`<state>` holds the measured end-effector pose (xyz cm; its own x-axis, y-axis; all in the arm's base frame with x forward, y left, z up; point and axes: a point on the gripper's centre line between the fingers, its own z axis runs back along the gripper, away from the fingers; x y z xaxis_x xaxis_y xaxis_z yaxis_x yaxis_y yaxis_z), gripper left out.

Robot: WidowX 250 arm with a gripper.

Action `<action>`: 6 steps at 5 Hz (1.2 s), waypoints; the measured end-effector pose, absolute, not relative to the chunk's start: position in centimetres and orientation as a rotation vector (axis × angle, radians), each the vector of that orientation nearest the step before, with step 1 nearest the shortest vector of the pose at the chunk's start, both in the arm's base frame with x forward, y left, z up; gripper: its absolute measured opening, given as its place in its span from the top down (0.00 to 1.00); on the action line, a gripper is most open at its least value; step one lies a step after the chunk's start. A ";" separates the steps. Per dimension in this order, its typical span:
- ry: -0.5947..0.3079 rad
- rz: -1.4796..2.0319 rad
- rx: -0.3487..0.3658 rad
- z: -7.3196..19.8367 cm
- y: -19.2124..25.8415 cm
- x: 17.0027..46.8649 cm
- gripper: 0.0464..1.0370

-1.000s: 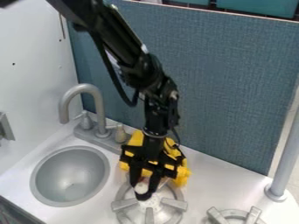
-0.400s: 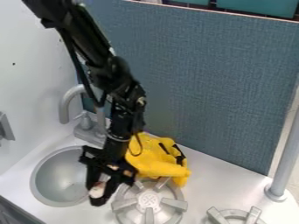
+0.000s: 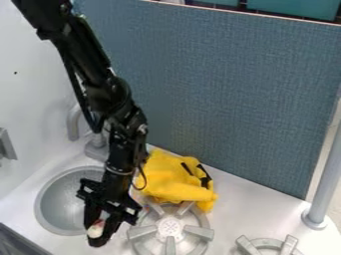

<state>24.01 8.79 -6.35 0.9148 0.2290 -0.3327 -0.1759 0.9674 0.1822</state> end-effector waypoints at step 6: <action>0.357 0.215 0.038 -9.3 8.6 24.0 0.02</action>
<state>24.02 8.57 -9.25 0.9144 0.2156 -0.3426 -0.2021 0.9765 0.0750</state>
